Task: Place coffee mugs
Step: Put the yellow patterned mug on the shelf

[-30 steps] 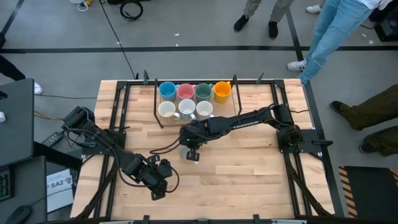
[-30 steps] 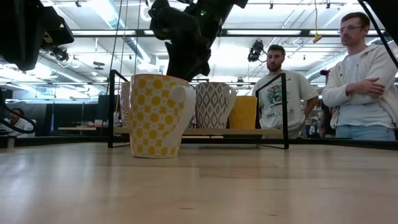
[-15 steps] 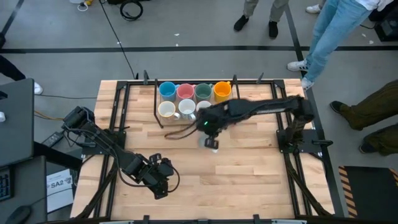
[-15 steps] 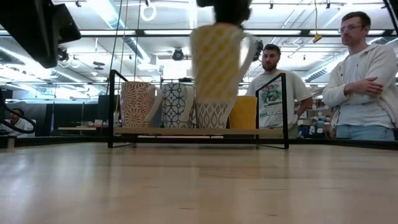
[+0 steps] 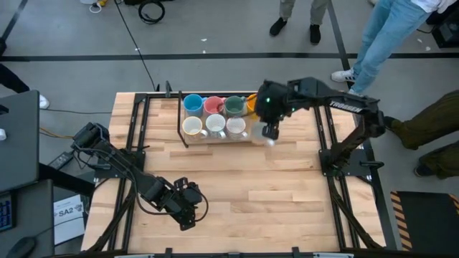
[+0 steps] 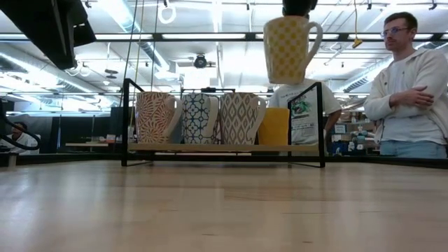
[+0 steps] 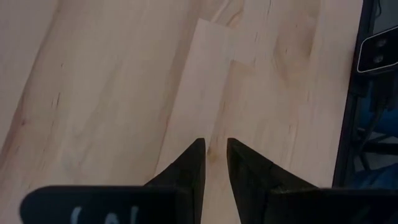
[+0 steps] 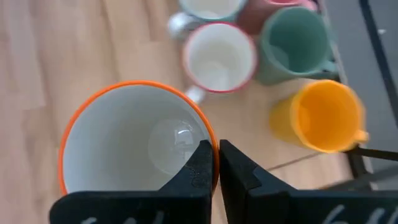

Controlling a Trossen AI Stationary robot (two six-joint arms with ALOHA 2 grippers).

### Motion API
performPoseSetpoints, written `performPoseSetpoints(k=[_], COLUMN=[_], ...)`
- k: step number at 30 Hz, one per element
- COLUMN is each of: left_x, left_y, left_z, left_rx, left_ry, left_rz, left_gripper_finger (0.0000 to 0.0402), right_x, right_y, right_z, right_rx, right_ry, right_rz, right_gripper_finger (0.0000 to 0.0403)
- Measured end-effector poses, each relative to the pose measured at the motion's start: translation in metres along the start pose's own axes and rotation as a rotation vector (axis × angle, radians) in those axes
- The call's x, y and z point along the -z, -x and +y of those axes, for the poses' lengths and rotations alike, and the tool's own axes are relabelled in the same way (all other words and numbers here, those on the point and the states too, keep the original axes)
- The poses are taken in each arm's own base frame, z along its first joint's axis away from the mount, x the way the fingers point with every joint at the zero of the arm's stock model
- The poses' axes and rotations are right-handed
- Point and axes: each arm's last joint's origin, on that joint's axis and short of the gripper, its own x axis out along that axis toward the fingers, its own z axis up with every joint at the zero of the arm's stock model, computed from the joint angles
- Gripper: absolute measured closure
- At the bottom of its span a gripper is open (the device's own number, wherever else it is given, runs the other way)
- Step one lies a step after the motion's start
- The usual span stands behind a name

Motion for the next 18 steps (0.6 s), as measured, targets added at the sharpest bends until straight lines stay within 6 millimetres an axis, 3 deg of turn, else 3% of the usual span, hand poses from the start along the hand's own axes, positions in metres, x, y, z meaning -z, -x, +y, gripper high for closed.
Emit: performPoseSetpoints(k=[6, 18], left_x=[0.000, 0.000], left_y=[0.000, 0.000], left_z=[0.000, 0.000], left_rx=[0.001, 0.000], left_ry=[0.001, 0.001], left_rz=[-0.002, -0.002], left_gripper_finger=[0.0329, 0.0329], right_x=[0.000, -0.011], right_y=[-0.004, -0.051], right_z=[-0.032, -0.068], right_rx=[0.051, 0.012], right_ry=[-0.010, 0.018], right_rz=[0.016, 0.106], right_gripper_finger=[0.0385, 0.0385])
